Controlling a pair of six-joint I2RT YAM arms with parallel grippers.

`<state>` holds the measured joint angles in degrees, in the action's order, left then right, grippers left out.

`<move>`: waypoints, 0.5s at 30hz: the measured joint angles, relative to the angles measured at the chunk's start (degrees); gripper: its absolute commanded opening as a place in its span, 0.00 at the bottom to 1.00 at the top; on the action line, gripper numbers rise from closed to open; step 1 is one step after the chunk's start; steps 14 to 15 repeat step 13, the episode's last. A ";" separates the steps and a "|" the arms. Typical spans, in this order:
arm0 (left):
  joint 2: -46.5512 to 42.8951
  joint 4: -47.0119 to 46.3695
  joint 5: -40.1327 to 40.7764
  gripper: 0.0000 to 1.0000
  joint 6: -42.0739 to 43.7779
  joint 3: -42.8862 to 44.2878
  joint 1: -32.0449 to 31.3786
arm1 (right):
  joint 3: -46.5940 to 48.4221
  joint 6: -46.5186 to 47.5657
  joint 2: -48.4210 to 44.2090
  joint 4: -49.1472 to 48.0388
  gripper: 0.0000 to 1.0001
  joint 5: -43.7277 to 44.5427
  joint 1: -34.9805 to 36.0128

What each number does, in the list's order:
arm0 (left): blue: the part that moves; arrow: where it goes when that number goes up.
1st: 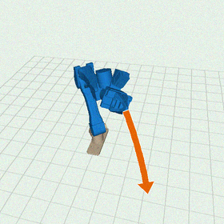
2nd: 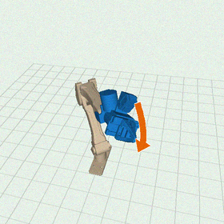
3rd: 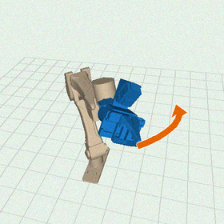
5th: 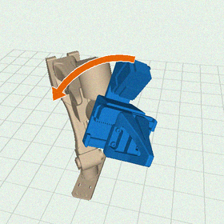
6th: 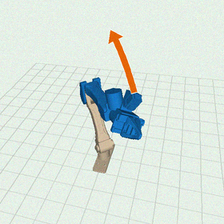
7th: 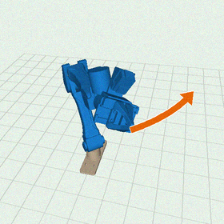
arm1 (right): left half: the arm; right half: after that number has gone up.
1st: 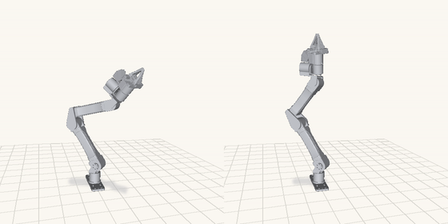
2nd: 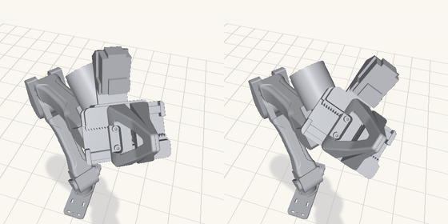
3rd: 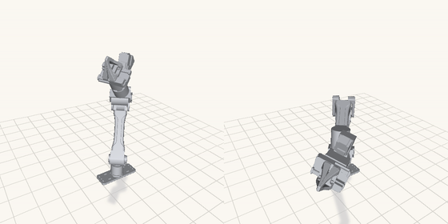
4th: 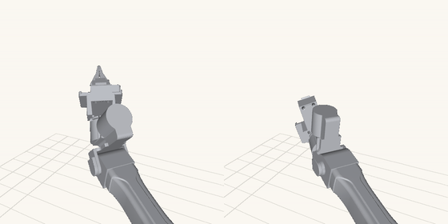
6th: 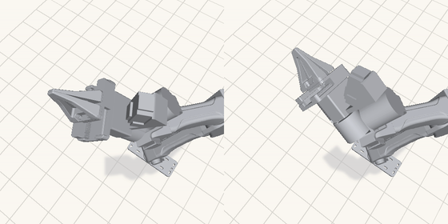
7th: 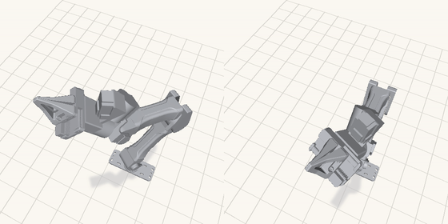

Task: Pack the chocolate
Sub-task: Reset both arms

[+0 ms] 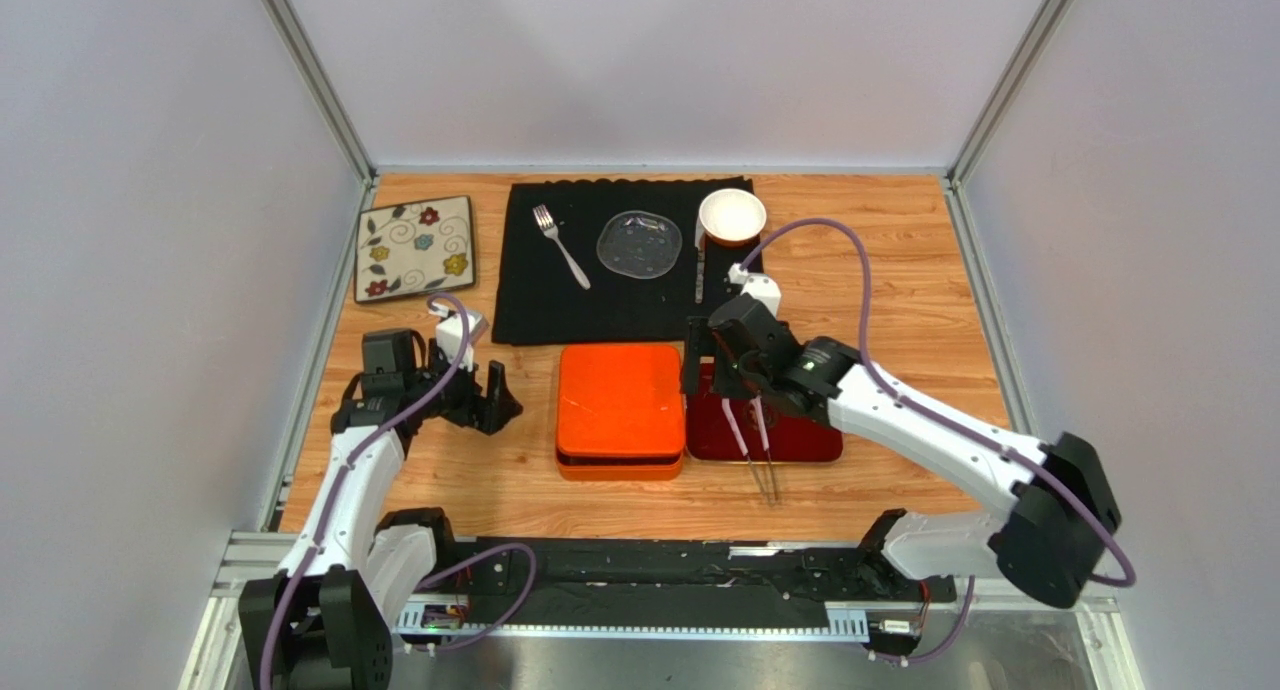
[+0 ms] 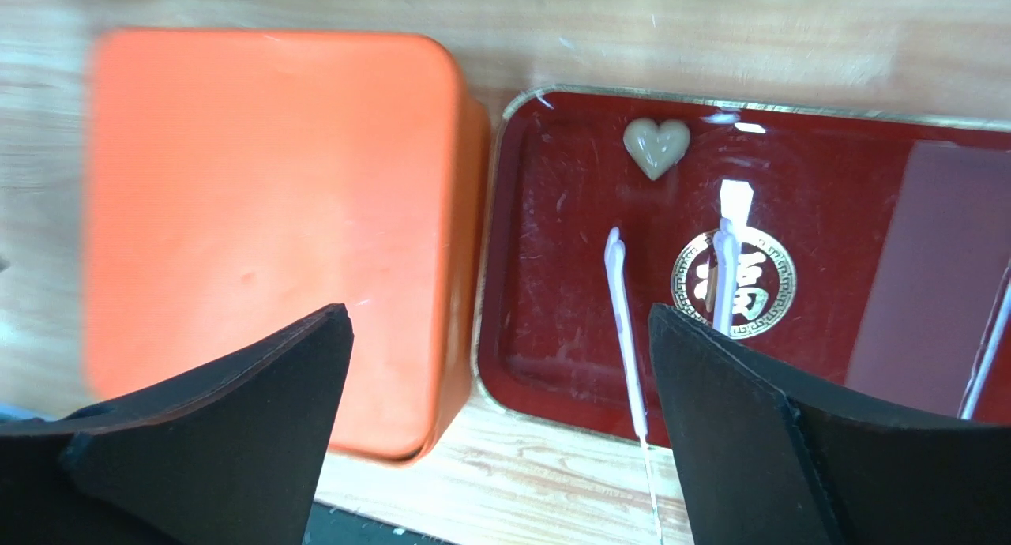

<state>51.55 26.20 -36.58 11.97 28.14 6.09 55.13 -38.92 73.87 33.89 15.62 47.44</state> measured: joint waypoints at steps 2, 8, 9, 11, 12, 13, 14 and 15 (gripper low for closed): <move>-1.31 0.76 0.74 0.95 -0.33 1.03 0.00 | 0.00 0.57 -4.02 0.83 1.00 0.15 0.13; -4.17 2.97 1.09 0.96 -0.66 3.15 0.00 | 0.31 2.29 -11.69 2.91 0.99 -0.59 0.76; -4.35 3.23 1.07 0.95 -0.70 3.37 0.00 | 0.31 2.62 -12.70 3.21 0.99 -0.79 0.83; -4.61 3.93 1.07 0.96 -0.76 3.69 0.00 | 0.31 3.28 -14.73 3.56 0.99 -0.85 0.94; -4.63 4.37 1.05 0.96 -0.79 3.89 0.00 | 0.31 3.56 -15.74 3.56 0.99 -0.85 1.07; -4.68 4.68 1.03 0.96 -0.76 4.02 0.00 | 0.31 3.85 -16.48 3.61 0.99 -0.85 1.14; -4.68 4.68 1.03 0.96 -0.76 4.02 0.00 | 0.31 3.85 -16.48 3.61 0.99 -0.85 1.14; -4.68 4.68 1.03 0.96 -0.76 4.02 0.00 | 0.31 3.85 -16.48 3.61 0.99 -0.85 1.14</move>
